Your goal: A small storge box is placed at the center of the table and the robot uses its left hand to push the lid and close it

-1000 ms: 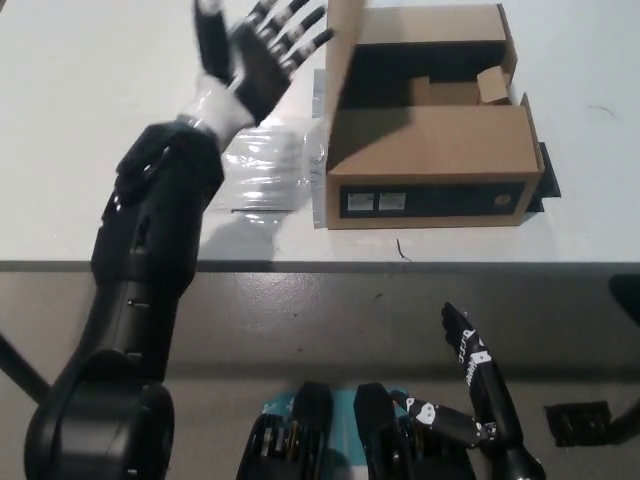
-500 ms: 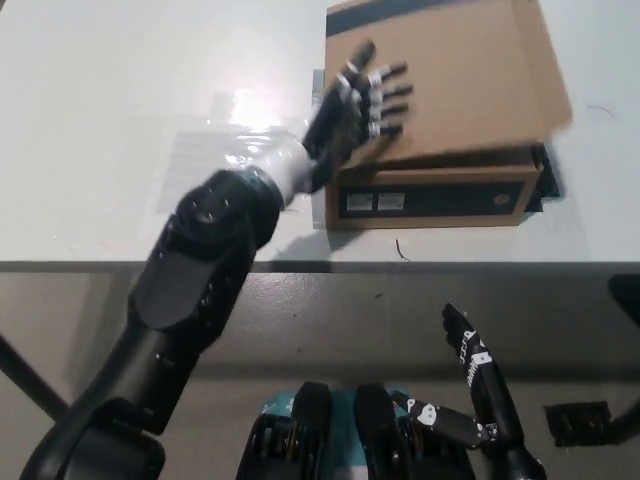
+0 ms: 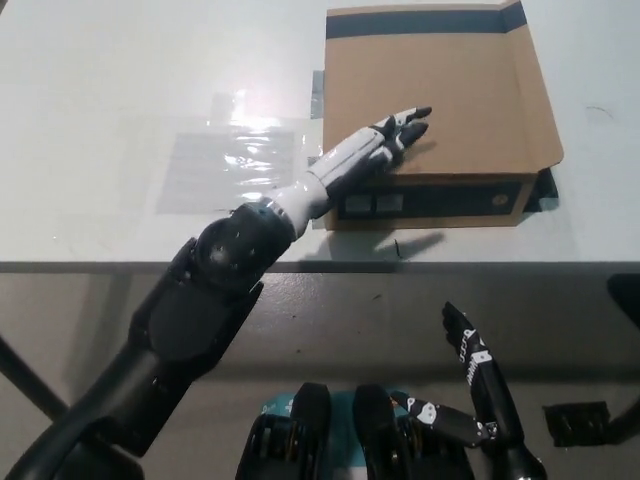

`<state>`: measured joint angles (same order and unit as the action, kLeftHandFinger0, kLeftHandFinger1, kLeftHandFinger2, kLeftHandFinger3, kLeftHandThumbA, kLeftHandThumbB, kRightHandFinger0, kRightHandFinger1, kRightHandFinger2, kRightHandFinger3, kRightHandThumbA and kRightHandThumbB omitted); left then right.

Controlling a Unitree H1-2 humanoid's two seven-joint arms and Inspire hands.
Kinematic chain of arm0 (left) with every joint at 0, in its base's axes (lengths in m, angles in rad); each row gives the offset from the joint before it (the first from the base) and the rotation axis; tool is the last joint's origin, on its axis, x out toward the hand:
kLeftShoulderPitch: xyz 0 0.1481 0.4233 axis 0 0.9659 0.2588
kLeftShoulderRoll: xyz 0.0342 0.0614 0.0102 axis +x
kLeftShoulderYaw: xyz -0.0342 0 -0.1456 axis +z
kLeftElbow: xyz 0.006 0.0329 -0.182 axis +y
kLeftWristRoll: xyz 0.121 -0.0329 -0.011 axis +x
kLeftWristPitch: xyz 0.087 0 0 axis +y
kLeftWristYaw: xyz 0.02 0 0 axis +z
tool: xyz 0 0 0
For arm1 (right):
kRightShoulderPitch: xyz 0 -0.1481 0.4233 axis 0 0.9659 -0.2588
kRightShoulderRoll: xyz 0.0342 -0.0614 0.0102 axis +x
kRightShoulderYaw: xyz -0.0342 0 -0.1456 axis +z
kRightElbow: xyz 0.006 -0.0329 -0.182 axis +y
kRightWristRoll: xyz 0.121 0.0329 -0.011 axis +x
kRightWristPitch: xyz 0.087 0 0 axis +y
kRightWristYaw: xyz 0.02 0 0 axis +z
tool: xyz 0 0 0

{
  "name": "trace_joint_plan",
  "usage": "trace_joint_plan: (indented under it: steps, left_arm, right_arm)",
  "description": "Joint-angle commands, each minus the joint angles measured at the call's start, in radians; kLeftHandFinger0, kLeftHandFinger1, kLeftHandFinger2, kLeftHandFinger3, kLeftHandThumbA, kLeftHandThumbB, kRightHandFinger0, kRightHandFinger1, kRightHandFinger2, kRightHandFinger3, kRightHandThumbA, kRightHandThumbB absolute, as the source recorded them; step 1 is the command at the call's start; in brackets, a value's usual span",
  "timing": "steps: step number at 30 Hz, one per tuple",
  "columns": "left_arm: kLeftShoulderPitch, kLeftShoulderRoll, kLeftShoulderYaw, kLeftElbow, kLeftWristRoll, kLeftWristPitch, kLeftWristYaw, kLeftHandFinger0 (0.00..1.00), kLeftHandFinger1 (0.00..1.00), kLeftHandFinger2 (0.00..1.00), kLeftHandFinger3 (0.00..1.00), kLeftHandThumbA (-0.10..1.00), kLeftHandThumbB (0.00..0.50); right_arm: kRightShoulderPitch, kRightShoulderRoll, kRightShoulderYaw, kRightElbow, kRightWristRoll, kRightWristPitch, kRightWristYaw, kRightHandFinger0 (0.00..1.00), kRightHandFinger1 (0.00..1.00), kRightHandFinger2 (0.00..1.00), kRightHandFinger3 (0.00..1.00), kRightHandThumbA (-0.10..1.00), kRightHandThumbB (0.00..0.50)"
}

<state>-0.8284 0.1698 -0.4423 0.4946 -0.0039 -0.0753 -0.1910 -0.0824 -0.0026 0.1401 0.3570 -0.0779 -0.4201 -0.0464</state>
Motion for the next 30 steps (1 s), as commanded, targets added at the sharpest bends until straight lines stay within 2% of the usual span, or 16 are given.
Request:
trace_joint_plan:
  steps: [1,5,9,11,14,16,18,25,30]
  left_arm:
    - [0.112,0.046,-0.005,-0.147,0.097,-0.051,-0.028,1.0,1.0,1.0,1.0,1.0,0.368]
    - [0.222,0.058,0.032,-0.271,0.074,-0.107,-0.031,1.0,1.0,1.0,1.0,1.0,0.358]
    - [0.371,0.08,0.071,-0.469,0.086,-0.112,-0.014,1.0,1.0,1.0,1.0,1.0,0.416]
    - [0.457,0.078,0.102,-0.574,0.051,-0.102,-0.009,1.0,1.0,1.0,1.0,1.0,0.47]
    - [0.53,0.081,0.122,-0.656,0.065,-0.115,-0.006,1.0,1.0,1.0,1.0,1.0,0.467]
    - [0.611,0.087,0.14,-0.713,0.07,-0.132,-0.001,1.0,1.0,1.0,1.0,1.0,0.433]
    - [0.683,0.084,0.165,-0.704,0.058,-0.164,0.006,1.0,1.0,1.0,1.0,1.0,0.408]
    - [0.745,0.066,0.256,-0.547,0.052,-0.223,0.015,1.0,1.0,1.0,1.0,1.0,0.442]
    - [0.729,0.079,0.3,-0.415,0.175,-0.327,0.072,1.0,1.0,1.0,1.0,1.0,0.416]
  right_arm:
    - [-0.033,-0.003,0.009,-0.027,-0.003,-0.05,0.007,1.0,1.0,1.0,1.0,1.0,0.393]
    - [-0.031,-0.006,0.01,-0.023,-0.006,-0.05,0.005,1.0,1.0,1.0,1.0,1.0,0.399]
    - [-0.023,-0.002,0.008,-0.023,0.007,-0.05,0.013,1.0,1.0,1.0,1.0,1.0,0.399]
    - [-0.033,-0.006,0.008,-0.013,0.003,-0.05,0.01,1.0,1.0,1.0,1.0,1.0,0.399]
    - [-0.037,-0.007,0.007,-0.008,-0.001,-0.05,0.005,1.0,1.0,1.0,1.0,1.0,0.399]
    - [-0.035,-0.006,0.007,-0.007,0.0,-0.05,0.004,1.0,1.0,1.0,1.0,1.0,0.401]
    - [-0.028,-0.006,0.006,-0.007,-0.002,-0.05,0.002,1.0,1.0,1.0,1.0,1.0,0.403]
    - [-0.026,0.001,0.01,-0.002,-0.001,-0.05,0.002,1.0,1.0,1.0,1.0,1.0,0.4]
    - [-0.039,0.001,0.014,0.001,0.005,-0.05,0.013,1.0,1.0,1.0,1.0,1.0,0.396]
